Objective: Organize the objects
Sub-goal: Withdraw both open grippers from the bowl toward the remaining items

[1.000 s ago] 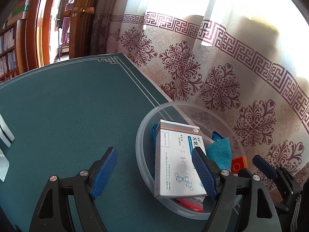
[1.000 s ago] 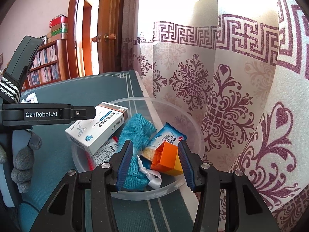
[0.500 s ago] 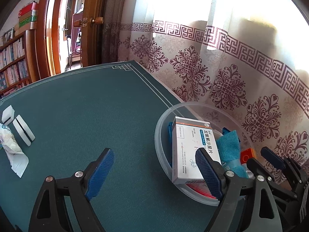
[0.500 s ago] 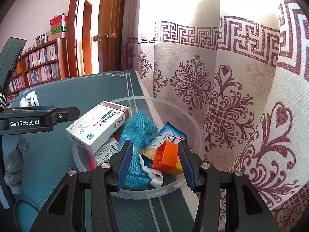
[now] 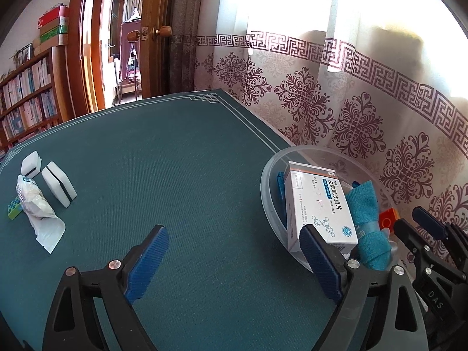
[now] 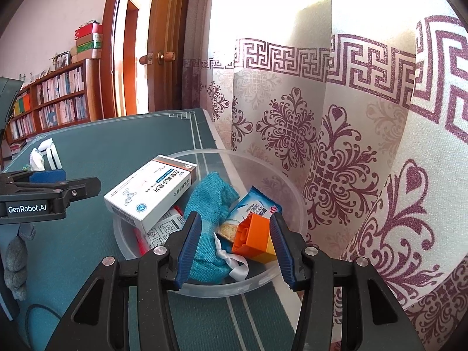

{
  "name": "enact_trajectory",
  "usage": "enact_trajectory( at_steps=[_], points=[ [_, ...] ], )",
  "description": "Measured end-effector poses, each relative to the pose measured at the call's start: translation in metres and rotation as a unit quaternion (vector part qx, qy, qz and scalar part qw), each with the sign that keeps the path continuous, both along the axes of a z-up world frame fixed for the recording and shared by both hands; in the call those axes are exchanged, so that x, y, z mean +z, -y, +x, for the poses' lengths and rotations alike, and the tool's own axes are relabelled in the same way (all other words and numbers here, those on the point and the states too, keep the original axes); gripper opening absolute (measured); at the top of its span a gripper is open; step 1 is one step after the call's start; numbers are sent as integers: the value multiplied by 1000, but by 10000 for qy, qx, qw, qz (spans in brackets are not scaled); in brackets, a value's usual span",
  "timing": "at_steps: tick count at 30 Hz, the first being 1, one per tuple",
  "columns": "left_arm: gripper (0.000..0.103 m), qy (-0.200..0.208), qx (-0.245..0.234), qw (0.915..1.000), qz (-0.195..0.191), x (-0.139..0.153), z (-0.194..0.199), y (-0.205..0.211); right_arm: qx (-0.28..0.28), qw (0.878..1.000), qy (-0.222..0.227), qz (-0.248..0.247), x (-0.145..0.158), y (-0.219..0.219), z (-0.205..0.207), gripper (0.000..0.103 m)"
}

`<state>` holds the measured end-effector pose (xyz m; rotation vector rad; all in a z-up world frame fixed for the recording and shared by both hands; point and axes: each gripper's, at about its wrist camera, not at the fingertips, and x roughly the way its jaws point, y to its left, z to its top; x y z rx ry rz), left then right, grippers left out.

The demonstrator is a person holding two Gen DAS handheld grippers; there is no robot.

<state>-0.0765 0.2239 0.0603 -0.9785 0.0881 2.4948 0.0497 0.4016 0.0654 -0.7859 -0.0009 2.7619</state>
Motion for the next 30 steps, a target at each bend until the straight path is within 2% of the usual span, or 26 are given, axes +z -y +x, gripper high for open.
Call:
enact_trajectory(
  at_steps=[11,30],
  points=[
    [94,19,152,9999,5,-3,5,22,-100,9997,-185,123,12,7,9,52],
    [97,24,611,9981,81,-4,7,76,337,9988,-234,274,18,57,8,52]
  ],
)
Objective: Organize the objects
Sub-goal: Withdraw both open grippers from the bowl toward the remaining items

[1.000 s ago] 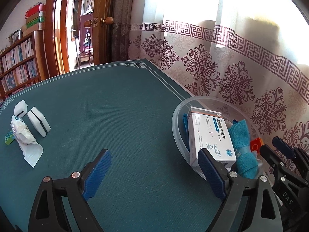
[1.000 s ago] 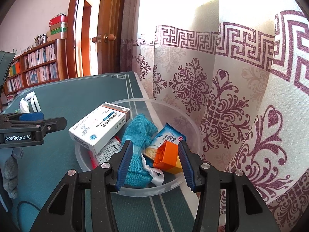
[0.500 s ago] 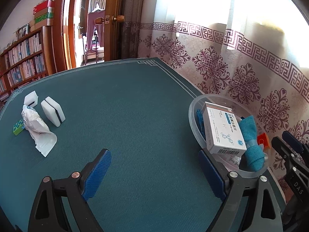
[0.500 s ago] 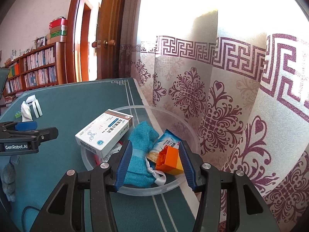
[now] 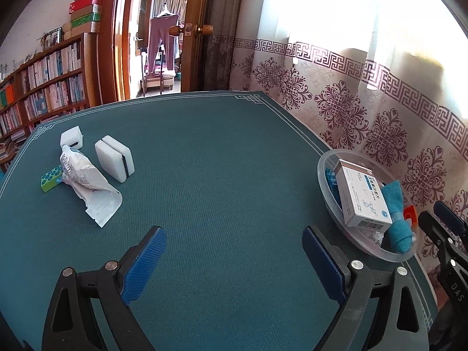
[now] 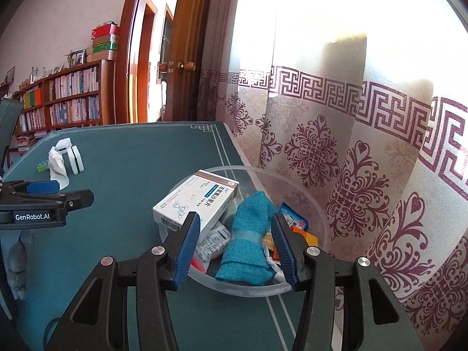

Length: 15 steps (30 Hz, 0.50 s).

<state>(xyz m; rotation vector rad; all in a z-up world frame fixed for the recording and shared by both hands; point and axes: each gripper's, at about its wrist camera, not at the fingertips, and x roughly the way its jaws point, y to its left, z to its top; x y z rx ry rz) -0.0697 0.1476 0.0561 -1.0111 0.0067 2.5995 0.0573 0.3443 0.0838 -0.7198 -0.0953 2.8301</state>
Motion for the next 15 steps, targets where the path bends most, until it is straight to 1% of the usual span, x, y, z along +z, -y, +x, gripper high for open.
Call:
enact_trajectory(
  at_steps=[5,15],
  points=[
    [97,69,177,9998,-19,-3,-4,16,251,9997,5,-21,0,19,-7,54],
    [97,157,652,9977,22,-6,-14,57,995,9949,134,-133,-6,68,-28,54]
  ],
)
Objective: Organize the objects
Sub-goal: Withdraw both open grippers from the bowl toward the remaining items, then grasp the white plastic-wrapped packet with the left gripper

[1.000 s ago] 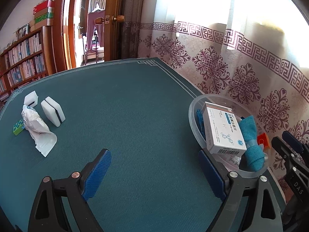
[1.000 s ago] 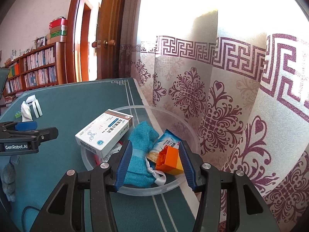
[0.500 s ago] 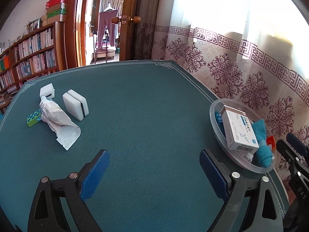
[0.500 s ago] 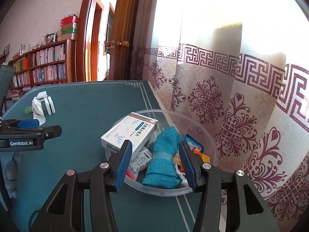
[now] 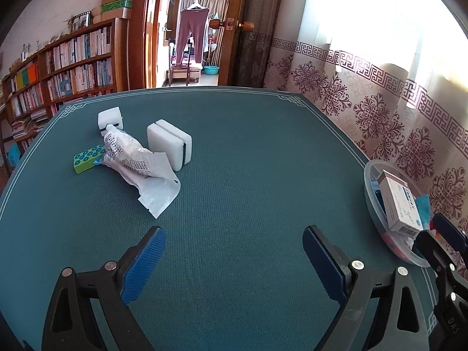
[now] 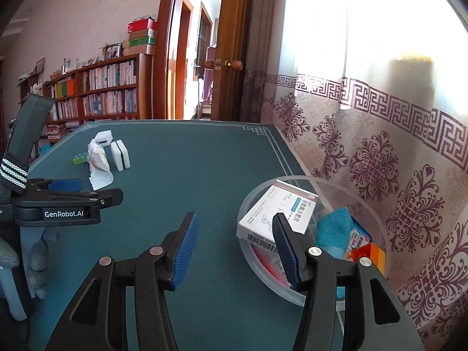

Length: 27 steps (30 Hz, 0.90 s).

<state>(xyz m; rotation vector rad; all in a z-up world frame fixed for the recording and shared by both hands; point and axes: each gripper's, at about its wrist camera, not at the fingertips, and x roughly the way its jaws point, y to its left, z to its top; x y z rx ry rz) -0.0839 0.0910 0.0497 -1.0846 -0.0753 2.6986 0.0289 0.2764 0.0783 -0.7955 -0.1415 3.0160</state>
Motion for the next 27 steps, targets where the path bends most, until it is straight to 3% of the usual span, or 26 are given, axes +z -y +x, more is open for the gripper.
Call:
enact_trajectory(
  at_steps=[15,27],
  points=[
    [98,129,1023,9939,378,8,-37,70,615,9976,327,-45,-22,44,-19,54],
    [98,388,1842,9768,1021,9,-84,113,670,9965,484,-101,-32,46,-22,54]
  ],
)
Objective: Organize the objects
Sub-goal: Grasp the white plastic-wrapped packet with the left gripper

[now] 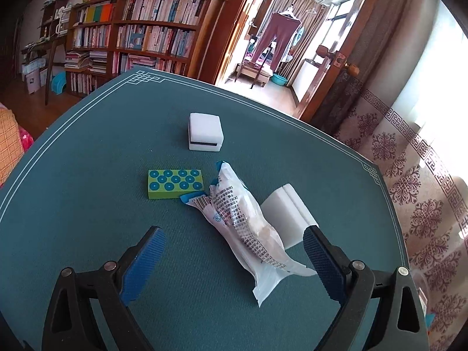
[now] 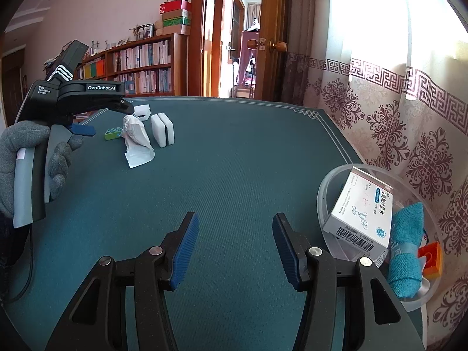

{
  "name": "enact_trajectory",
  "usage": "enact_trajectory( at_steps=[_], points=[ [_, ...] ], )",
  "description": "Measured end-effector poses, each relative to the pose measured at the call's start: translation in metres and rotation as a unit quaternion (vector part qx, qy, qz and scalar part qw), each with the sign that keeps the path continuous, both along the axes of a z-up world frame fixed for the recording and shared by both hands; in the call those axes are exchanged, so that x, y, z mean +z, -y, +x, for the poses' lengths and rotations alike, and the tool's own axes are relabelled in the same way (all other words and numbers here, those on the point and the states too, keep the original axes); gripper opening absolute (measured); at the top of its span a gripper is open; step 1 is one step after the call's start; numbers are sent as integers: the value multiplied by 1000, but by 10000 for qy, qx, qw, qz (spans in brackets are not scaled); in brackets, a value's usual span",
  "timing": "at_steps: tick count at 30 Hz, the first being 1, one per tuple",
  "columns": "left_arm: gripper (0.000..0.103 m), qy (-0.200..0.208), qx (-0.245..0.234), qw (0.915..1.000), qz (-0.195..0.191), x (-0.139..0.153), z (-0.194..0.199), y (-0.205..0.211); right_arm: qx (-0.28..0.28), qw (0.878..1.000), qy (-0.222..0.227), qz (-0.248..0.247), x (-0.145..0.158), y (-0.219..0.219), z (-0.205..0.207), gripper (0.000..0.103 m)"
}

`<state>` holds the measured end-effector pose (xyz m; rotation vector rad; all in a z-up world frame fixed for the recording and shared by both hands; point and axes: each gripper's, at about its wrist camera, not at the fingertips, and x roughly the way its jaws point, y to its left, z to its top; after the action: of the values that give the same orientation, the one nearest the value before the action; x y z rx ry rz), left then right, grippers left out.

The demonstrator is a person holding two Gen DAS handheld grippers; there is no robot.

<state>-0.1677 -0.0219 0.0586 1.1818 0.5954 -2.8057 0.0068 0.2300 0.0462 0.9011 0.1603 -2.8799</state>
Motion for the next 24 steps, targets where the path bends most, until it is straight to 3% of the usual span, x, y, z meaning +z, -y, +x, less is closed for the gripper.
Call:
enact_trajectory(
  at_steps=[10,12,15,24],
  points=[
    [97,211,13,9997,-82,-16,-28,-10,-25,9999,119,-34,-7,-2,-4,54],
    [90,249,46,9996,-100,-19,-33,-11,-32,9999,146,-37,-8,-2,-6,54],
    [72,400,34,9992,7,-28,-41,-9,-43,9998,177,-40,-10,-2,-7,54],
    [68,297,-47,9994,190,-35,-44,-6,-90,9996,262,-48,-13,-1,-11,54]
  ],
)
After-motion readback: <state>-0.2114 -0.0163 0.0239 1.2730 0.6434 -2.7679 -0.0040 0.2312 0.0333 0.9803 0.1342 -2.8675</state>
